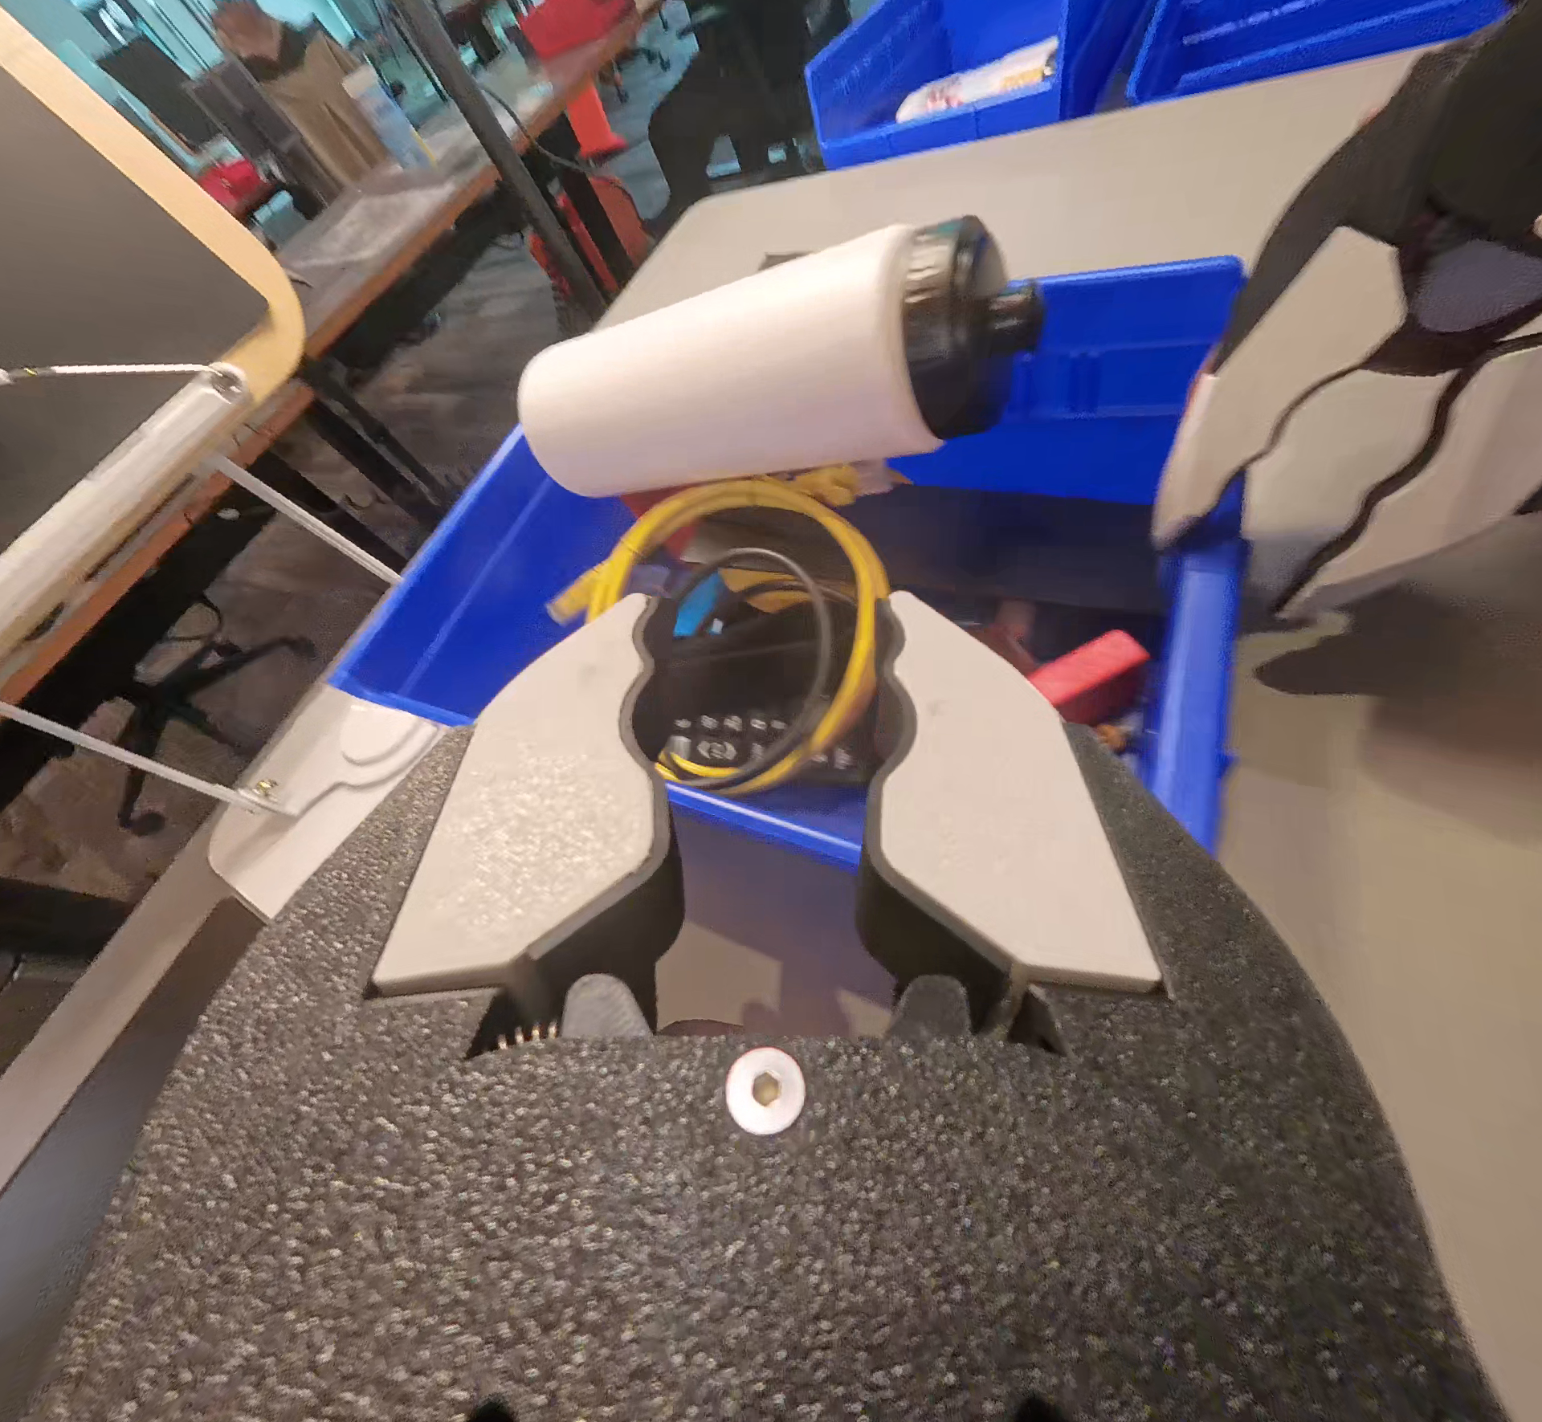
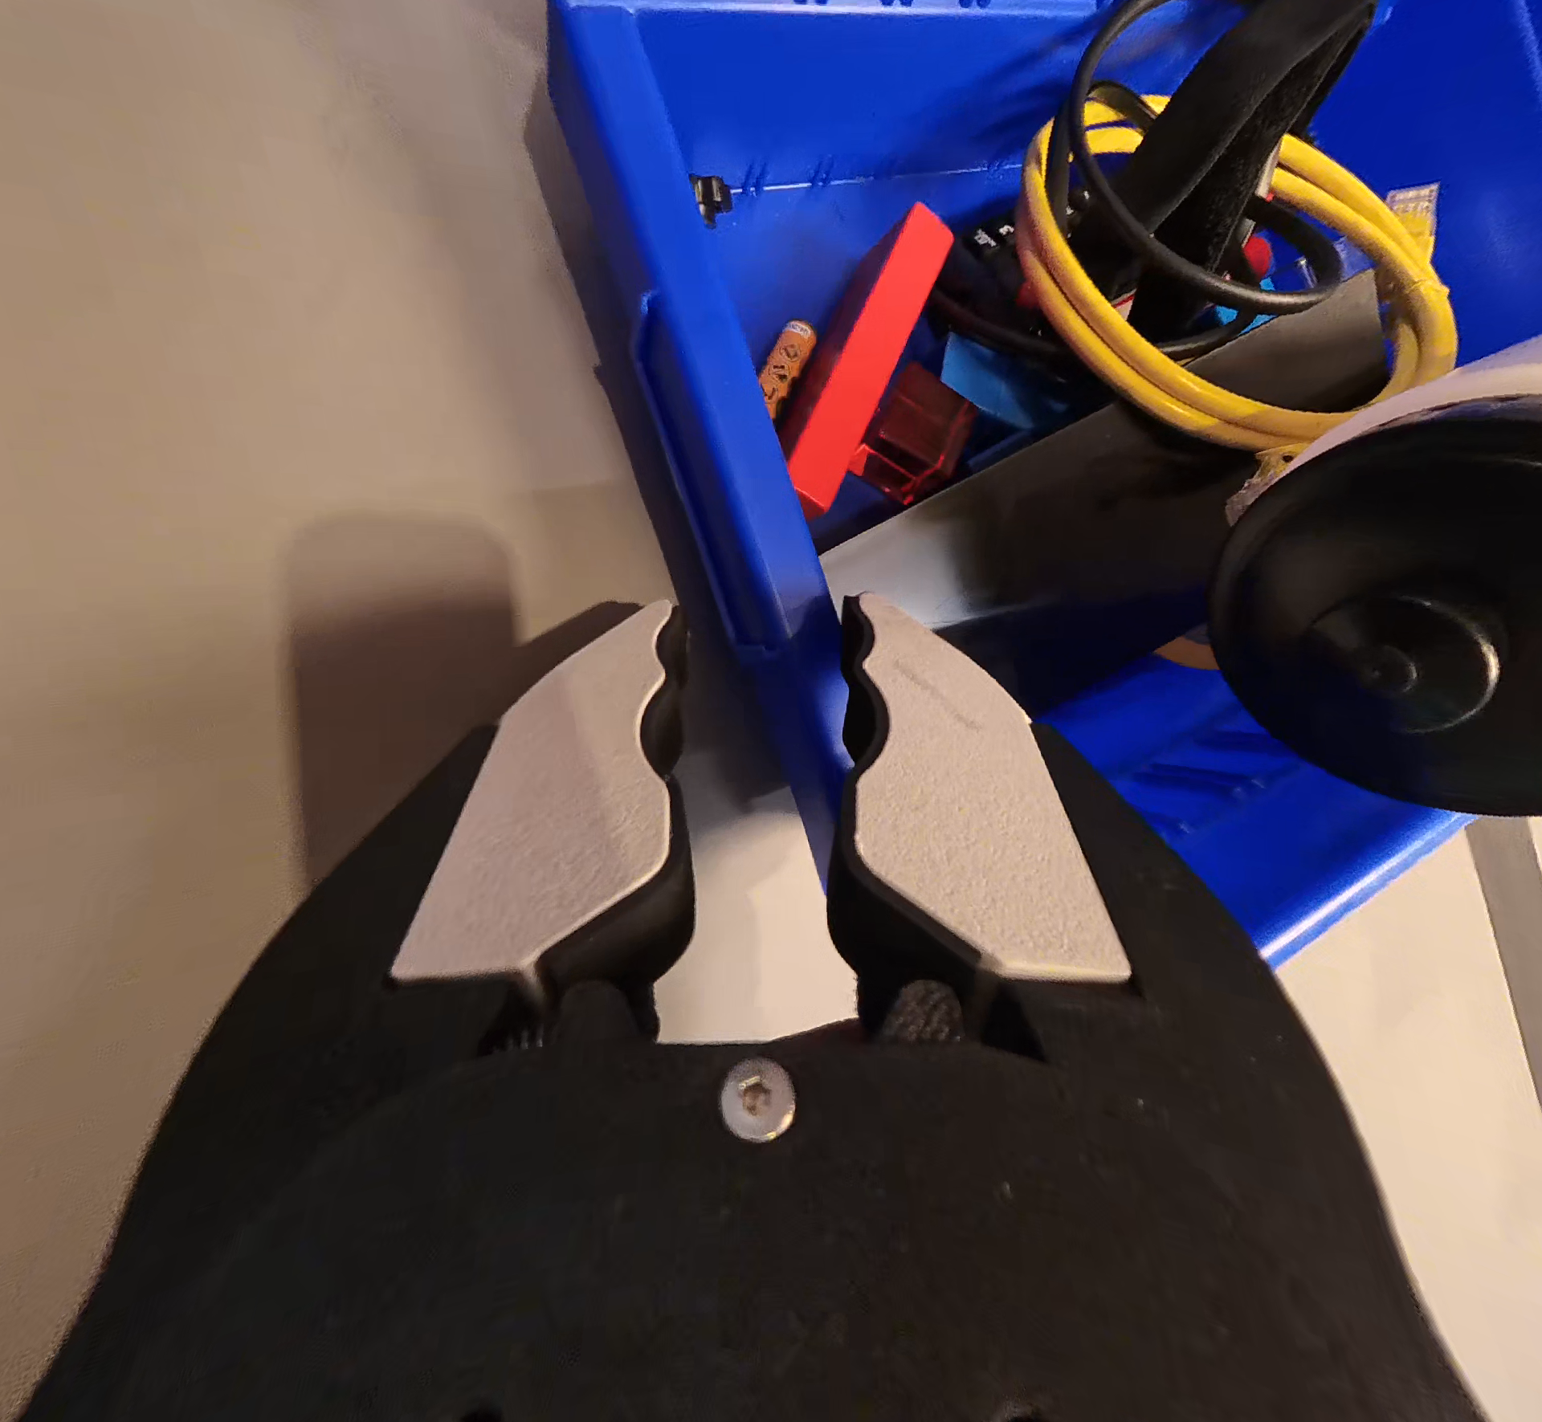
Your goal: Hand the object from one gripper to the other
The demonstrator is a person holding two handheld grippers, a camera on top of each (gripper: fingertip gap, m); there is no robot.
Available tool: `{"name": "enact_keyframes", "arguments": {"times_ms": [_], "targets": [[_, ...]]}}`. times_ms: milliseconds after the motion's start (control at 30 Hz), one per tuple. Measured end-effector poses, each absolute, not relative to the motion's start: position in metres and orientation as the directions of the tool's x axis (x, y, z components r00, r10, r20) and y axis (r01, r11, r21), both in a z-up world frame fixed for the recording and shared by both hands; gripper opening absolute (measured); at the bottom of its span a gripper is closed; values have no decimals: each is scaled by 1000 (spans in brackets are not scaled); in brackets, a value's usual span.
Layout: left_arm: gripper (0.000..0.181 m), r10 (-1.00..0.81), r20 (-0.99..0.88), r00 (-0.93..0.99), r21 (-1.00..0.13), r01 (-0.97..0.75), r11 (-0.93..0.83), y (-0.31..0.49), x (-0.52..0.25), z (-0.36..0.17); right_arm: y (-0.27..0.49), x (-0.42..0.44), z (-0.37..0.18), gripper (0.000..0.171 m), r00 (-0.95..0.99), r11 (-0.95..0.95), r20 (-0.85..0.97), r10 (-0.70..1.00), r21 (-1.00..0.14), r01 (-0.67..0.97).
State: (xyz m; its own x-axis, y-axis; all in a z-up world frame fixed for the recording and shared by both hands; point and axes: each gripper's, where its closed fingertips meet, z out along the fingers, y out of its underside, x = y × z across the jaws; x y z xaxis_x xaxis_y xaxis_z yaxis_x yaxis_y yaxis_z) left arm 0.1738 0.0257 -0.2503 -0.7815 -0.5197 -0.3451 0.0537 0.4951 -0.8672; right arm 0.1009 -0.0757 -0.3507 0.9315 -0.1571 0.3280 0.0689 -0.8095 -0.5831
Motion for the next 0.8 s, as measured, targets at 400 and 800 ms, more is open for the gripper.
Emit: {"name": "enact_keyframes", "arguments": {"times_ms": [400, 800], "targets": [[50, -710, -282, -645, -958, 235, 167, 57, 191, -239, -136, 60, -337, 28, 997, -883, 70, -38, -469, 0], [46, -801, -254, -541, -955, 269, 122, 79, 191, -256, -56, 123, -275, 30, 963, -816, 237, -125, -576, 36]]}}
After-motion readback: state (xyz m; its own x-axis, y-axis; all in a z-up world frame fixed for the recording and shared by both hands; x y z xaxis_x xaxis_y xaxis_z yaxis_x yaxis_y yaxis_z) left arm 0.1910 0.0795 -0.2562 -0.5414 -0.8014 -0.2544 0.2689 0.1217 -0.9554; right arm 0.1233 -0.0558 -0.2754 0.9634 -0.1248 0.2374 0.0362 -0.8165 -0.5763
